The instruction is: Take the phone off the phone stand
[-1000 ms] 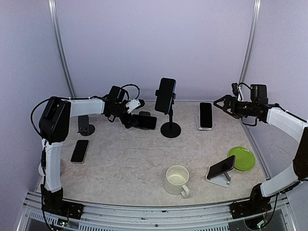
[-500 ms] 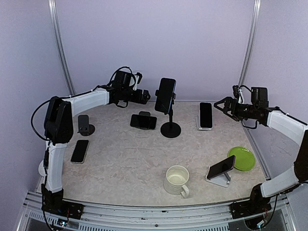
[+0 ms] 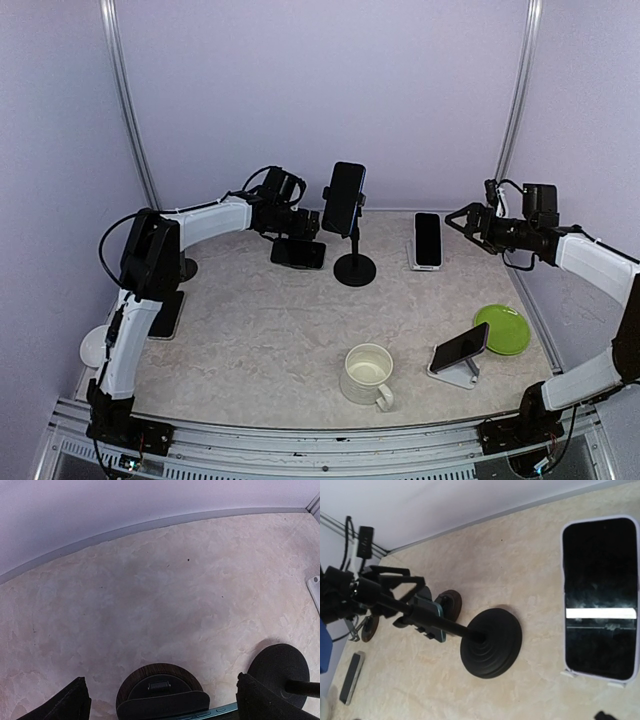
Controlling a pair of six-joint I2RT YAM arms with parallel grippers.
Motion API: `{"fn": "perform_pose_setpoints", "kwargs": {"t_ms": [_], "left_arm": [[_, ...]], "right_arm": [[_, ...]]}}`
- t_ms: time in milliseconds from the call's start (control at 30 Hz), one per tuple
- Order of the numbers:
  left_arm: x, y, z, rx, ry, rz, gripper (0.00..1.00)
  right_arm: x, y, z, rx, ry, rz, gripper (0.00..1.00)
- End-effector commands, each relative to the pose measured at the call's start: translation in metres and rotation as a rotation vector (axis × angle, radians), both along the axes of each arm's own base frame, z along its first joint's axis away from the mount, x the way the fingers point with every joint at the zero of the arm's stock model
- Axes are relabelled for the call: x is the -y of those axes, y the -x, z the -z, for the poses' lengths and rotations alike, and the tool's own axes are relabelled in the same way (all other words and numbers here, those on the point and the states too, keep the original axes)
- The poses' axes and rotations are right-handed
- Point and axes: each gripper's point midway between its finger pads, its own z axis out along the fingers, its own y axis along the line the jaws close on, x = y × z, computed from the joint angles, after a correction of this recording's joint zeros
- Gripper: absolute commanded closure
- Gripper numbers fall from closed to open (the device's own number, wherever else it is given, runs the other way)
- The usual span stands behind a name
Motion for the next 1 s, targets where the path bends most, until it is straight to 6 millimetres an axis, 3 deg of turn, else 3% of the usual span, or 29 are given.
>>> {"fn": "perform_pose_setpoints", "kwargs": {"t_ms": [0, 233, 367, 500, 700, 833, 967], "left_arm": [[0.001, 0.004, 0.019, -0.034, -0.045, -0.02, 0.02], [0.0, 0.007, 0.035, -0.066, -0.073, -0.017, 0.13], [-0.004, 0.007, 0.032, -0.068, -0.076, -0.027, 0.22], [-0.01, 0.004, 0.022, -0.06, -0.076, -0.04, 0.38], [-0.059, -0.007, 0.01, -0.077, -0.077, -0.207, 0.51], [-0.08, -0.004, -0.001, -0.063, -0.063, -0.251, 0.53], [-0.079, 0.003, -0.012, -0.039, -0.041, -0.226, 0.41]], "right_arm": [[-0.003, 0.005, -0.008, 0.03, 0.0, -0.009, 0.0], [-0.003, 0.005, -0.009, 0.032, 0.003, -0.007, 0.0], [-0.002, 0.005, -0.008, 0.028, 0.005, -0.004, 0.0], [-0.002, 0.005, -0.008, 0.03, 0.007, -0.002, 0.0], [-0.001, 0.005, -0.008, 0.034, 0.01, -0.002, 0.0], [-0.002, 0.004, -0.009, 0.041, 0.009, -0.006, 0.0], [-0.003, 0.004, -0.007, 0.039, 0.002, -0.013, 0.0]]}}
